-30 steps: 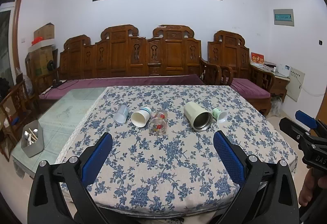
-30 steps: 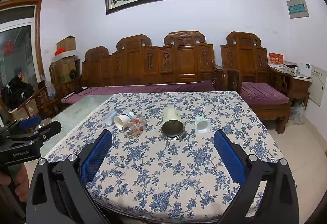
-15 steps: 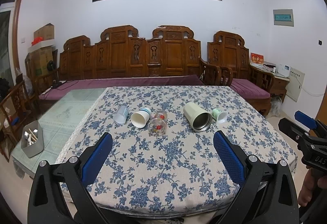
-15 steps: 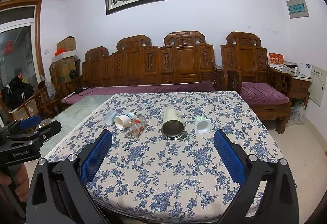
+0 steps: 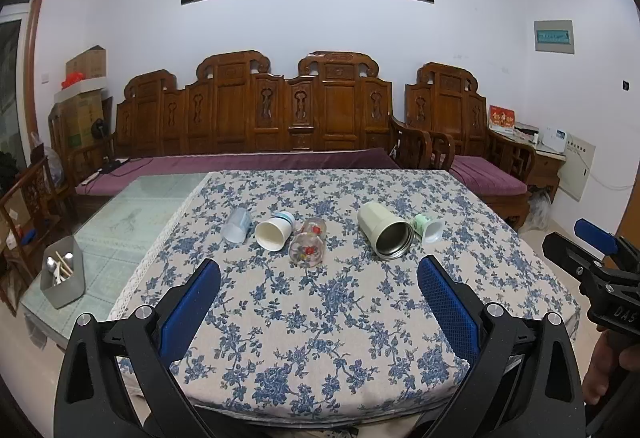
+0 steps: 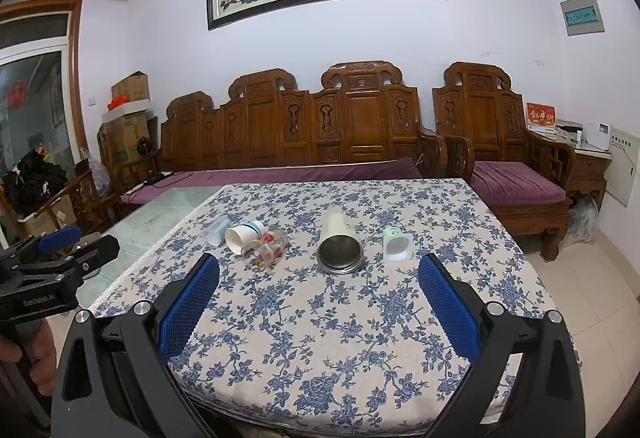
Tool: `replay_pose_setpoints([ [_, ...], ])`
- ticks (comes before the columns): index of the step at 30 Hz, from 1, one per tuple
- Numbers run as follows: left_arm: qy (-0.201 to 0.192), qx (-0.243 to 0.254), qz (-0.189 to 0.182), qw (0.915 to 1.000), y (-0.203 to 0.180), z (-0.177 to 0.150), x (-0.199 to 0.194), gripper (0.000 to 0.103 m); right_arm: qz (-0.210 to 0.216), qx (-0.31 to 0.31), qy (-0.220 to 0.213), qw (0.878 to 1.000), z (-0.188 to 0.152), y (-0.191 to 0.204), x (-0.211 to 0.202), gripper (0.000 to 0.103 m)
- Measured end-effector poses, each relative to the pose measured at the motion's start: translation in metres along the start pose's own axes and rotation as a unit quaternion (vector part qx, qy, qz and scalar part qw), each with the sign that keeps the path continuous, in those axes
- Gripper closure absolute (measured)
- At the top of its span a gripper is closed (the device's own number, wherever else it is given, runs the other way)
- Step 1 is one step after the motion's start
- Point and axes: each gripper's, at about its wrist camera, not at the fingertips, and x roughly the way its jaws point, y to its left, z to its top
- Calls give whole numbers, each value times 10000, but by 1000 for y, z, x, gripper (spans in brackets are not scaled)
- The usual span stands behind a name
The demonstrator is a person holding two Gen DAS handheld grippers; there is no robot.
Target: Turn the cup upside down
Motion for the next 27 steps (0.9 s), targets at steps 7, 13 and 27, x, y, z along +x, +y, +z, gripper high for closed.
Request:
replay_pose_setpoints([
  [7, -10, 14, -8, 10000, -2, 3, -4, 8, 0, 7, -3, 10000, -2, -1, 1, 3],
  [13, -13, 22, -16, 10000, -4, 4, -7, 8, -1, 7, -4, 10000, -3, -2, 1, 3],
  [27, -15, 0, -49, 10000, -3, 4, -8, 8, 10, 1, -23, 10000, -1, 1, 0, 3],
])
